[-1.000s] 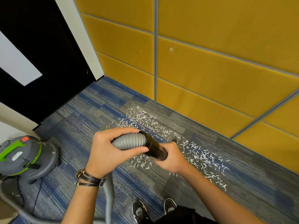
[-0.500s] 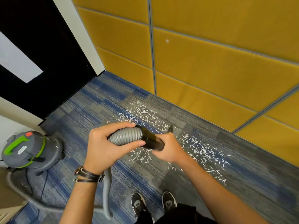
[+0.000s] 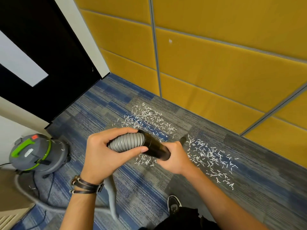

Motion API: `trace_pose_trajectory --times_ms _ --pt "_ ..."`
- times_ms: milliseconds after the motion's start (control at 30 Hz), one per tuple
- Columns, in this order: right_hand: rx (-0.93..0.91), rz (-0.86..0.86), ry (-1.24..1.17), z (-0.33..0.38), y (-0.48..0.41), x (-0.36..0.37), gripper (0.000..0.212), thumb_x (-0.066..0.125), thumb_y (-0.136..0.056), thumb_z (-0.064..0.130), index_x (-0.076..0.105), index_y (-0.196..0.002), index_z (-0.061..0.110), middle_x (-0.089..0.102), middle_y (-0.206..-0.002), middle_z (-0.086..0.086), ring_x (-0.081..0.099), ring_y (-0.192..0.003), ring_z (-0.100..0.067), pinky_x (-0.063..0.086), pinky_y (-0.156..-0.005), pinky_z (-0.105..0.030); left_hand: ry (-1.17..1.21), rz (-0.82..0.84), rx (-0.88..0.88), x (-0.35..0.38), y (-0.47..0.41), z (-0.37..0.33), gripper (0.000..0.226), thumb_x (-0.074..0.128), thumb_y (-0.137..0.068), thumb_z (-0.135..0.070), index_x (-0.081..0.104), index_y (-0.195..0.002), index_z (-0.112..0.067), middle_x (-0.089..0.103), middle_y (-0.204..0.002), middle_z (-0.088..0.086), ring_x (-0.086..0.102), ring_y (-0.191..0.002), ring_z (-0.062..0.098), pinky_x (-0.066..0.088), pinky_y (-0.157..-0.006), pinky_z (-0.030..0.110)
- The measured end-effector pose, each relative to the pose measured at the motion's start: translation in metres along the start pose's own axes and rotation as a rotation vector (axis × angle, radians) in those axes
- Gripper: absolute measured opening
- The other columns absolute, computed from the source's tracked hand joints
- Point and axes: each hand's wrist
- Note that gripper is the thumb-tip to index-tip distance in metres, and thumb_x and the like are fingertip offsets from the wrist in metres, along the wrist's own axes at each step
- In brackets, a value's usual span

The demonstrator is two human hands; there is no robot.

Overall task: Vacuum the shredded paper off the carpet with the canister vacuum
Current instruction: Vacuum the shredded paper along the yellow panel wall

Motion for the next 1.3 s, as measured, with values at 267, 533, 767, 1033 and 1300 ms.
trace_pose_trajectory --times_ms 267,533,767,1033,1300 --pt "-0.018 -0.057 0.034 0.02 0.007 0.003 0.044 0.073 -0.07 0.004 0.046 -0.058 0.036 0.051 -0.047 0.018 0.052 -0.047 -0.005 0.036 -0.054 -0.013 0.022 -0.033 0.009 -0.018 0.005 -0.004 0.048 0.092 -0.066 -0.053 0.082 -0.105 -0.027 0.08 -0.1 -0.014 0.077 -0.095 0.01 0.06 -0.088 0.029" --pt "0.095 -0.023 0.048 0.003 0.02 0.007 0.026 0.067 -0.067 0.016 0.05 -0.059 0.034 0.056 -0.053 0.008 0.053 -0.049 -0.005 0.034 -0.053 -0.013 -0.01 0.018 -0.092 0.006 0.027 0.01 0.047 0.092 -0.066 -0.063 0.081 -0.104 -0.037 0.077 -0.099 -0.026 0.074 -0.096 0.0 0.059 -0.087 0.028" --pt "0.063 -0.051 0.006 0.022 0.047 0.047 0.035 0.072 -0.067 0.011 0.049 -0.058 0.036 0.053 -0.052 0.019 0.048 -0.048 -0.003 0.032 -0.052 -0.014 -0.066 0.004 -0.024 -0.03 0.055 -0.003 0.046 0.087 -0.067 -0.063 0.082 -0.104 -0.037 0.077 -0.1 -0.025 0.074 -0.094 -0.001 0.06 -0.086 0.028" --pt "-0.009 -0.091 0.051 0.039 0.066 0.052 0.037 0.072 -0.065 0.013 0.048 -0.059 0.04 0.052 -0.051 0.019 0.045 -0.045 -0.007 0.03 -0.05 -0.015 -0.034 -0.059 -0.022 -0.048 0.086 -0.008 0.046 0.091 -0.067 -0.056 0.082 -0.106 -0.033 0.078 -0.099 -0.022 0.075 -0.095 0.002 0.057 -0.089 0.023" --pt "0.077 -0.054 0.039 0.03 0.079 0.056 0.039 0.07 -0.067 0.006 0.049 -0.058 0.038 0.052 -0.049 0.019 0.045 -0.044 -0.005 0.03 -0.05 -0.012 -0.067 -0.009 -0.095 -0.028 0.1 0.0 0.046 0.09 -0.068 -0.064 0.081 -0.105 -0.039 0.077 -0.101 -0.026 0.073 -0.096 -0.003 0.06 -0.088 0.03"
Point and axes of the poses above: each hand's wrist, its own y-axis away from the middle knuckle, its own x-axis out of the palm, z = x × y
